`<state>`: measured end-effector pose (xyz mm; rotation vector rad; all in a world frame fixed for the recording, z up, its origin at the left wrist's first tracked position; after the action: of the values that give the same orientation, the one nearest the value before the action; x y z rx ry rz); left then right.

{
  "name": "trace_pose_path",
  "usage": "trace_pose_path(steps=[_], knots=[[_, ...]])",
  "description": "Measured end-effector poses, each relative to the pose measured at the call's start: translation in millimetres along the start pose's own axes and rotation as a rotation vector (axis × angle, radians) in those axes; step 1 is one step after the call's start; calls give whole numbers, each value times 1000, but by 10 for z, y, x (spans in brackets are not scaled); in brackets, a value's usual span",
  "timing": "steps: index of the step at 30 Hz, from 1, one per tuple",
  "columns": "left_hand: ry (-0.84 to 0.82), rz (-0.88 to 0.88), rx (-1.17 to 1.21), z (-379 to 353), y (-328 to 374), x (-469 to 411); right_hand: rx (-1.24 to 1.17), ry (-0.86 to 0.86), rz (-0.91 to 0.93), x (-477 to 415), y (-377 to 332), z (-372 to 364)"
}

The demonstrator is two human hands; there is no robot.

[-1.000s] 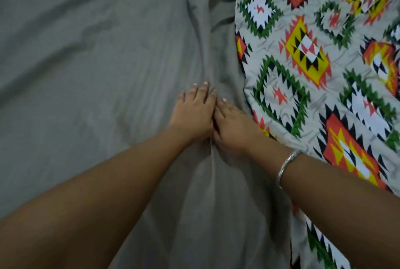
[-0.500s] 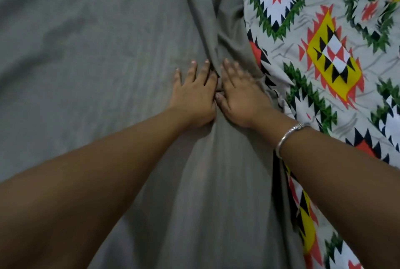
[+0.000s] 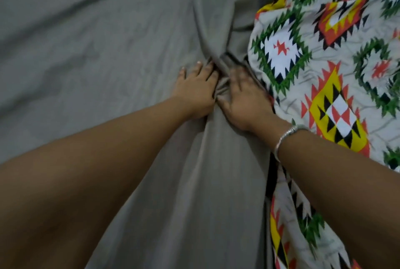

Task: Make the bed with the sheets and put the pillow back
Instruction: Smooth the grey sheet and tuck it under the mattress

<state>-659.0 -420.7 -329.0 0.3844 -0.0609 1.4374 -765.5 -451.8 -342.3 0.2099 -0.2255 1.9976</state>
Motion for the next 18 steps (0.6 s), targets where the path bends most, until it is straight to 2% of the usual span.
trace_pose_path(steps=[3,5,8,9,11,12,14,18], knots=[[23,-14,-38,42,-137,-132,25,18,-313,-130,396,33],[61,-16,-34,121,-243,-247,78,134,-377,-222,408,187],[131,14,0,284,-449,-490,96,406,-138,-509,82,499],[152,21,2,339,-502,-564,78,416,-34,-627,-51,527],[150,3,-9,415,-578,-713,29,204,114,-889,-266,409],[122,-17,-25,422,-605,-777,29,94,121,-998,-260,302],[63,-47,-65,404,-664,-877,10,-21,17,-1155,-26,206],[55,-42,-51,462,-776,-1070,-244,-73,-299,-1271,479,332]])
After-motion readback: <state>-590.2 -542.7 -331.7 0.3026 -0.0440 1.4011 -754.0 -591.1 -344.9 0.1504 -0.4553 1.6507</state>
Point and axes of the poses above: each hand's wrist, its own x-axis away from the middle knuckle, its own z-axis out of the back of the hand, y = z × x, the point moved 7 cm from there along -x, towards the middle knuckle, and after that the axes turned 9 degrees about -z, right-handed, at the moved point
